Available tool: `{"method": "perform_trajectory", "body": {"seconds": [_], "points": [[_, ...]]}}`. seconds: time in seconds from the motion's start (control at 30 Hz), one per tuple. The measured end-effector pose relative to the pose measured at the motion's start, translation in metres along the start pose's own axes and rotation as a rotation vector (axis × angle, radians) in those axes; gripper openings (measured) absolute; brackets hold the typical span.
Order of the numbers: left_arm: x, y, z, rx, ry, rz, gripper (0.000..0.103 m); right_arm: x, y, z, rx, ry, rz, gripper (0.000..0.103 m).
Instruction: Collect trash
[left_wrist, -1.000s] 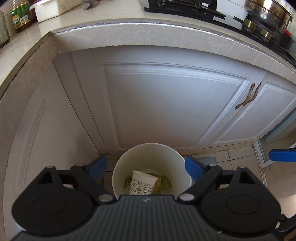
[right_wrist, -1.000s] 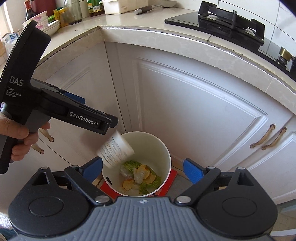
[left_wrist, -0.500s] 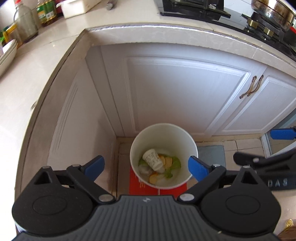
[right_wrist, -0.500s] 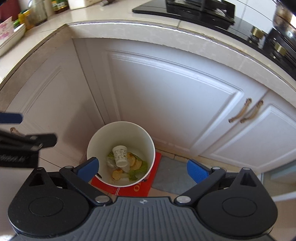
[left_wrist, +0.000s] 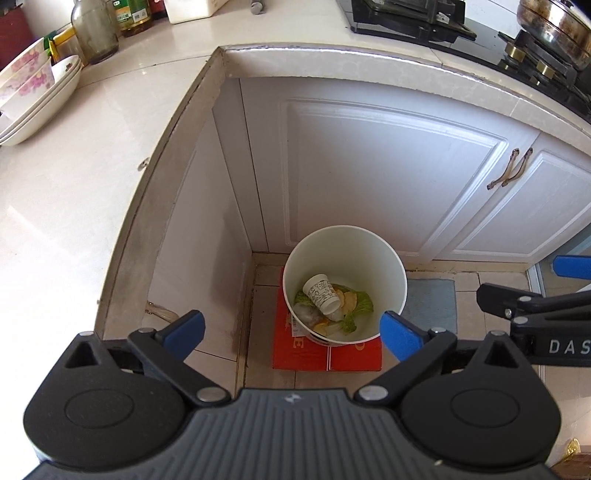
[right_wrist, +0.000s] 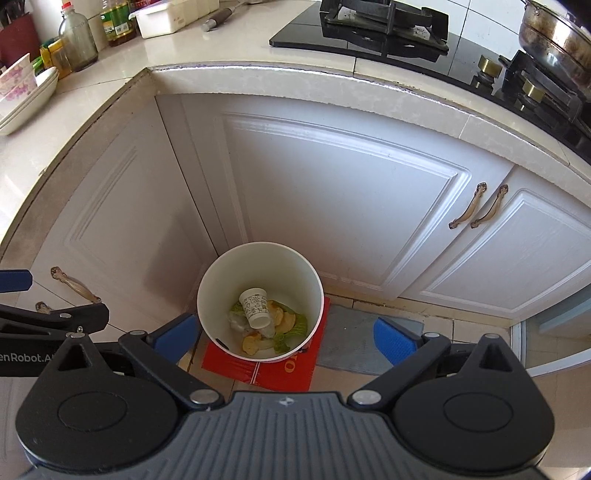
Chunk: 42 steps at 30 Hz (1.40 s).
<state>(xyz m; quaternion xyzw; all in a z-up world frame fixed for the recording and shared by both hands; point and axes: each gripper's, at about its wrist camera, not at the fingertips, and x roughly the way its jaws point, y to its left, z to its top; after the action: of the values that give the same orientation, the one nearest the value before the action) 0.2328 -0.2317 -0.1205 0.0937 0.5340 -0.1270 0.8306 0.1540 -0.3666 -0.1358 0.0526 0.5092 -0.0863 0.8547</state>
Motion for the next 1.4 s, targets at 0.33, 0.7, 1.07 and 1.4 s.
{"method": "perform_trajectory", "body": {"seconds": [0.33, 0.7, 1.07, 1.4], "points": [[-0.011, 0.007, -0.007, -0.005, -0.003, 0.000, 0.101, -0.008, 0.007, -0.001, -0.003, -0.011, -0.016, 0.103], [-0.016, 0.013, -0.006, -0.006, -0.004, -0.006, 0.101, -0.013, 0.011, 0.001, -0.003, -0.011, -0.028, 0.103], [-0.018, 0.014, -0.007, -0.003, -0.011, -0.010, 0.101, -0.015, 0.011, 0.001, 0.002, -0.014, -0.030, 0.103], [-0.019, 0.012, -0.006, 0.005, -0.013, -0.013, 0.101, -0.015, 0.008, 0.003, 0.005, -0.015, -0.033, 0.103]]}}
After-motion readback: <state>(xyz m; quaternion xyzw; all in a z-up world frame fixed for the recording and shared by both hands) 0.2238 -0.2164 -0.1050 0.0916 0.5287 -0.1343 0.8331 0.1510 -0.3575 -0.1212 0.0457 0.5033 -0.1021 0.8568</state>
